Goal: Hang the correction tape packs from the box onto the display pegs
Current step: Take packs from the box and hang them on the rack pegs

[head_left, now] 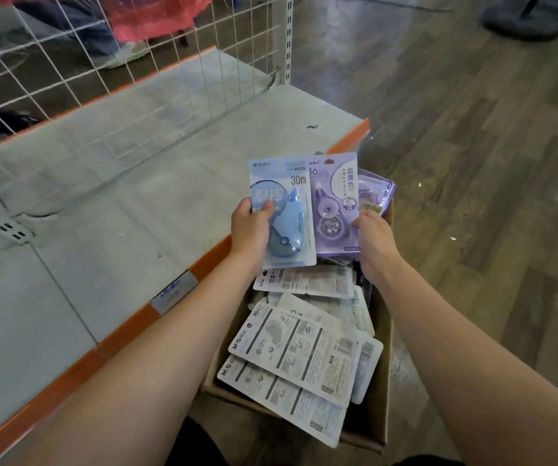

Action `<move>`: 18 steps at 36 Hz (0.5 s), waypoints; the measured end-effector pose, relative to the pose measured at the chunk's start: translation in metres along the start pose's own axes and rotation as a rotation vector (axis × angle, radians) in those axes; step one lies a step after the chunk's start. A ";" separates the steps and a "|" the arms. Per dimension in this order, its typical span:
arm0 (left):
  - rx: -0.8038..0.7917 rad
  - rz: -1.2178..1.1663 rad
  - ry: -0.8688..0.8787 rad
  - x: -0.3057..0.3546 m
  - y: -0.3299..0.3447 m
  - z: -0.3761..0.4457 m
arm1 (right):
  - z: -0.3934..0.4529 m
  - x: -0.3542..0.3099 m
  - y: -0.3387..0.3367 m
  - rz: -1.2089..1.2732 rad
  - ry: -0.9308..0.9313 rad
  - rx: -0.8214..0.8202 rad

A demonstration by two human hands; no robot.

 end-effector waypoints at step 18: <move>-0.034 0.028 -0.104 -0.004 0.009 -0.023 | -0.025 0.011 -0.009 0.062 0.082 -0.004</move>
Point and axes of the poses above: each hand's wrist, its own z-axis towards the middle knuckle, its own y-axis out of the palm, x = y × z, the point moved 2 cm from there along z, towards the middle knuckle, and after that the axes turned 1 degree about -z, right-handed, at the moved point
